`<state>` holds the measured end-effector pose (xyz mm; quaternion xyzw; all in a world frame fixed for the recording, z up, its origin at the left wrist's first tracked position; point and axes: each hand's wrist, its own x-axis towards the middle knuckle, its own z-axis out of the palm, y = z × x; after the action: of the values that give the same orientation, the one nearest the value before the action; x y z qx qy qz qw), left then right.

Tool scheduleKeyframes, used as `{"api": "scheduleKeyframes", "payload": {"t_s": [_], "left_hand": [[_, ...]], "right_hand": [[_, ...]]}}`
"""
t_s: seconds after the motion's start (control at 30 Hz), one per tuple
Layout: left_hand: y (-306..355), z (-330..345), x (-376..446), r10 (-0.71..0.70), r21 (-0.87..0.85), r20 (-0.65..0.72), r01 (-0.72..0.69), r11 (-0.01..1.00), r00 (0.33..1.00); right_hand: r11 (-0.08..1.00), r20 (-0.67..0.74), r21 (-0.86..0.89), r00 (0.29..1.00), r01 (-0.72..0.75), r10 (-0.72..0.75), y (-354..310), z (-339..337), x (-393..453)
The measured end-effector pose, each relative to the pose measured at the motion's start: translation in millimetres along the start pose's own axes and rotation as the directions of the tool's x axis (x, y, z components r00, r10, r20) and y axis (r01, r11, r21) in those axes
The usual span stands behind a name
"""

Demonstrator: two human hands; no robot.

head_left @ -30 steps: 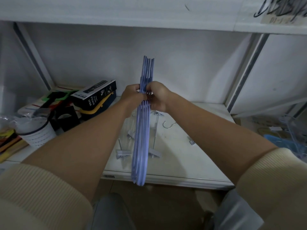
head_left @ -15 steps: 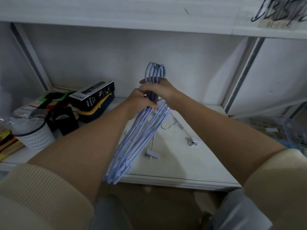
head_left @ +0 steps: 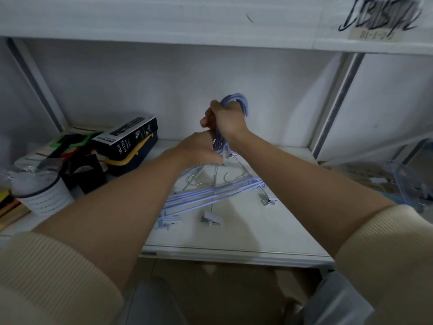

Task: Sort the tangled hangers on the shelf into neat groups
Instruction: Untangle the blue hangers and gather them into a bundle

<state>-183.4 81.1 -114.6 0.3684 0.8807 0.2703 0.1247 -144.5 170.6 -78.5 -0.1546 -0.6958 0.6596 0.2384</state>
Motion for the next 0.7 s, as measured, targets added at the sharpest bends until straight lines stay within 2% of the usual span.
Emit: {"api": "scheduleKeyframes", "payload": {"t_s": [0.1, 0.17, 0.23, 0.33, 0.43, 0.5, 0.57, 0.63, 0.67, 0.7], "left_hand": [[-10, 6, -10, 0.050, 0.422, -0.088, -0.008, 0.907, 0.995], [-11, 14, -16, 0.122, 0.609, -0.201, 0.026, 0.793, 0.972], [-7, 23, -19, 0.165, 0.700, -0.307, 0.104, 0.707, 0.937], [-8, 28, -17, 0.133, 0.658, -0.386, 0.172, 0.733, 0.913], [-14, 23, -12, 0.175, 0.655, -0.357, 0.112, 0.747, 0.917], [-17, 20, -11, 0.205, 0.648, -0.314, 0.052, 0.760, 0.927], [-21, 14, -10, 0.216, 0.615, -0.313, 0.023, 0.788, 0.925], [-24, 8, -7, 0.207, 0.512, -0.337, -0.006, 0.859, 0.919], [-25, 4, -5, 0.196, 0.450, -0.348, -0.020, 0.893, 0.917], [-27, 1, -3, 0.179, 0.398, -0.349, -0.027, 0.917, 0.920]], "right_hand": [[0.997, -0.065, -0.080, 0.998, -0.021, 0.016, -1, 3, 5], [0.991, -0.077, -0.133, 0.997, -0.022, 0.012, -3, 7, 7], [0.983, -0.083, -0.185, 0.997, -0.023, 0.007, -8, 13, 9], [0.966, -0.099, -0.251, 0.995, -0.057, 0.033, -19, 13, 12], [0.968, -0.076, -0.240, 0.995, -0.076, 0.059, -26, 7, 13], [0.977, -0.024, -0.210, 0.999, -0.027, 0.023, -25, 1, 10], [0.952, 0.090, -0.305, 0.996, 0.043, -0.017, -18, -9, 4], [0.842, 0.205, -0.528, 0.979, 0.112, -0.001, -3, -24, -3], [0.738, 0.231, -0.659, 0.973, 0.147, 0.012, 6, -33, -5], [0.591, 0.242, -0.783, 0.970, 0.194, 0.001, 15, -42, -6]]}}
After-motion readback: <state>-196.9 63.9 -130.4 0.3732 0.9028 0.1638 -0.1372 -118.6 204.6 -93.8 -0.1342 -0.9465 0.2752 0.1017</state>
